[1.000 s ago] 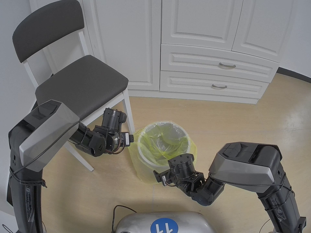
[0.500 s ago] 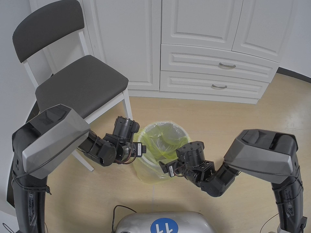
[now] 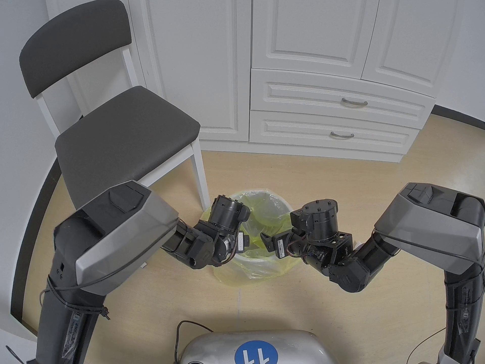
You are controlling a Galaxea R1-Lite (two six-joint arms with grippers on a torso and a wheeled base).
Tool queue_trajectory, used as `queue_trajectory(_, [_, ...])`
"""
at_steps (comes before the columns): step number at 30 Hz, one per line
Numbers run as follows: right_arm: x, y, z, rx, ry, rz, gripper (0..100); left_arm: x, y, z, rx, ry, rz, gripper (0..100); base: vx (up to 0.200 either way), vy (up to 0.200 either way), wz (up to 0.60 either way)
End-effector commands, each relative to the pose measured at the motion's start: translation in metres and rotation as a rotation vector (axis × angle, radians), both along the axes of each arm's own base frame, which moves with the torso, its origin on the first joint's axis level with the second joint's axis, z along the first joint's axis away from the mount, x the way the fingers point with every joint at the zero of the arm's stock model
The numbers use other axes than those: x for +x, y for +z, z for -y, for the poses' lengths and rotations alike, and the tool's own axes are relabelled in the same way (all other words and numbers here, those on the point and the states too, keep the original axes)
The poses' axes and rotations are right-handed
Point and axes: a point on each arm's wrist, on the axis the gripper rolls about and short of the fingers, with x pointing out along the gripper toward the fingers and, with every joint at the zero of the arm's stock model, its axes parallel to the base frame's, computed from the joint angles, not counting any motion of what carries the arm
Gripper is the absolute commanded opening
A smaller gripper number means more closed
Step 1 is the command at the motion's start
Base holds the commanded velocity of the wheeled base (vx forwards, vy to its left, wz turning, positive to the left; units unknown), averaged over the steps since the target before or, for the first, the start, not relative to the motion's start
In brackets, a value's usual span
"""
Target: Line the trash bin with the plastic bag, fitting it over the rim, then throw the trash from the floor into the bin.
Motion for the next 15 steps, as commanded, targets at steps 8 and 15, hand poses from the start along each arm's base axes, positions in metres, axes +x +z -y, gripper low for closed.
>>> queue_trajectory(8, [0.007,0.007,0.005,0.016,-0.017,0.024,100,0.023,-0.048,0.018,0.043,0.123,-0.059,100,0.0,0.0,0.0])
queue_trajectory(15, [0.008,0.007,0.006,0.015,-0.021,0.023,100,0.025,-0.049,0.013,0.078,0.151,-0.077,100,0.0,0.0,0.0])
